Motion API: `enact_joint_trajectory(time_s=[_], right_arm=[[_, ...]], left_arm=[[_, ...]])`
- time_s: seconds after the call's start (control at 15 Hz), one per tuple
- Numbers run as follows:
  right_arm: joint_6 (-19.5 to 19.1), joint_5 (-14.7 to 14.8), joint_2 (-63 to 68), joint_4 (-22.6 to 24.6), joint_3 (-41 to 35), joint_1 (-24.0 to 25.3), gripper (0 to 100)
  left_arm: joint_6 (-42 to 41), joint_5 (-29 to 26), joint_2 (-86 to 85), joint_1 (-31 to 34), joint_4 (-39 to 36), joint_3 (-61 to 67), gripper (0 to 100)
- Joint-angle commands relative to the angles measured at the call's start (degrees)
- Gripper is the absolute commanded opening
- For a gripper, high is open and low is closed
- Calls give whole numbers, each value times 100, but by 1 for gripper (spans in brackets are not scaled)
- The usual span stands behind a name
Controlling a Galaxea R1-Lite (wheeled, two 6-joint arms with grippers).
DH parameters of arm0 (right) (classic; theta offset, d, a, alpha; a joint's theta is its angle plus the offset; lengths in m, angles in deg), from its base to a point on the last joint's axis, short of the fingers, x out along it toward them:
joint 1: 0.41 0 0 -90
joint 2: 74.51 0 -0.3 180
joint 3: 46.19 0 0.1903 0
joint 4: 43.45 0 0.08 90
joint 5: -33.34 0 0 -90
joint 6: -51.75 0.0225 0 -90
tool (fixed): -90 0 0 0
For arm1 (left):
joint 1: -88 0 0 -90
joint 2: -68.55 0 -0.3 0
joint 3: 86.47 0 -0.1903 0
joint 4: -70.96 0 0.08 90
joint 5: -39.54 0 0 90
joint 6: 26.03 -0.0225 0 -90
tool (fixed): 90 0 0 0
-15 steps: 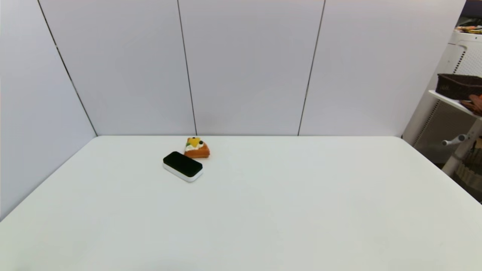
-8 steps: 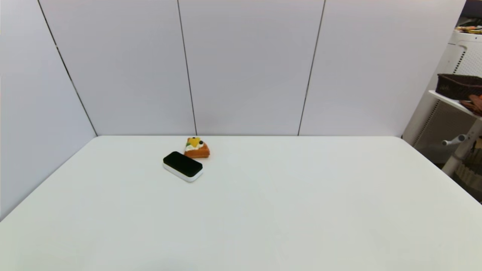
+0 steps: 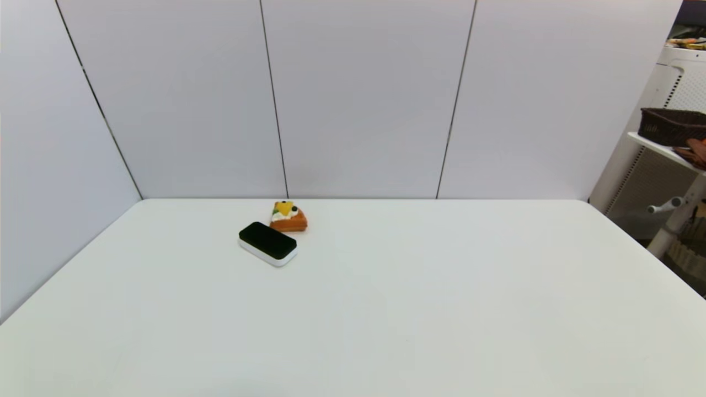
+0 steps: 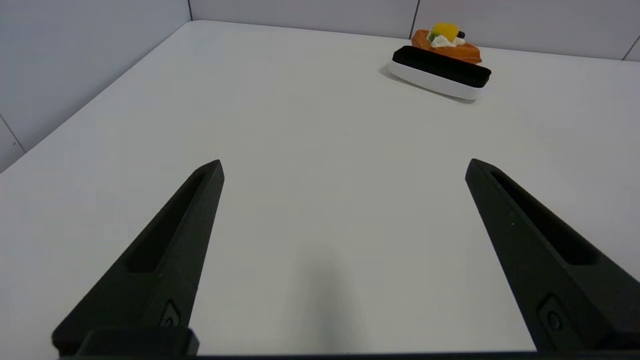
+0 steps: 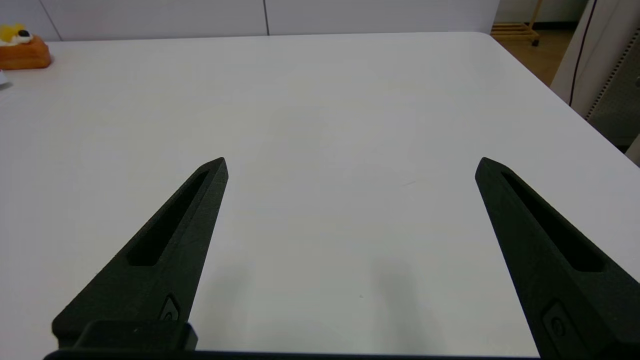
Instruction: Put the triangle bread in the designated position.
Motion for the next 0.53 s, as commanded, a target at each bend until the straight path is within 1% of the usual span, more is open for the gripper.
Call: enact_joint_trajectory(time_s=[0.07,0.53], right_arm=[[44,24,8,9,0,5,100],[71,33,8,9,0,5,100]], left_arm=[[3,4,11,2,-4,0,100],[3,4,11,2,-4,0,100]])
